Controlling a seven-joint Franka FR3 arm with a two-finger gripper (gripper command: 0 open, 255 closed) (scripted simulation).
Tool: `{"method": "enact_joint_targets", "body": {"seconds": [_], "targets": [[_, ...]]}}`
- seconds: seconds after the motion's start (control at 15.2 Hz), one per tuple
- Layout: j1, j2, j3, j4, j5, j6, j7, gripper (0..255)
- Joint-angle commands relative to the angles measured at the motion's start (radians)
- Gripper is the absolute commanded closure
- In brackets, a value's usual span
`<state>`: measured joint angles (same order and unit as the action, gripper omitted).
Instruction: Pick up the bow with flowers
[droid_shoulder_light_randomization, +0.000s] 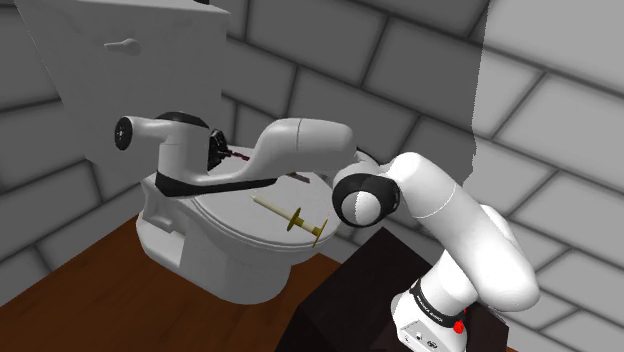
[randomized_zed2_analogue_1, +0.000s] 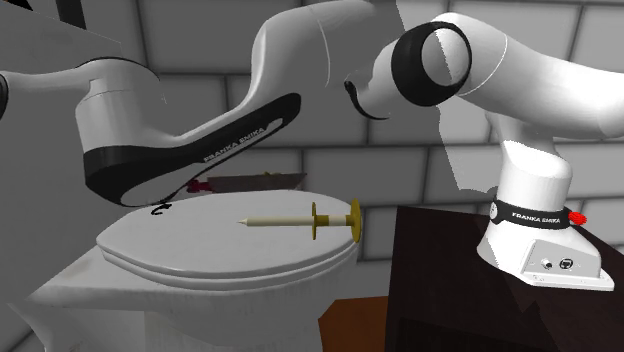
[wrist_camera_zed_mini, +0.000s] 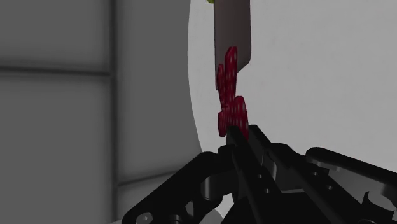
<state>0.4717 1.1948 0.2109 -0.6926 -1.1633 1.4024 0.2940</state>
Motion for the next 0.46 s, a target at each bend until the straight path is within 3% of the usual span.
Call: {"method": "enact_joint_targets", "body": {"seconds": [0.0,0.4], "targets": [[-0.001,-0.021,0.001,-0.010,0.000,-0.007,-0.009,255],[0.001,-0.048,0.001,-0.007,0.000,-0.024,-0.033,255]]}}
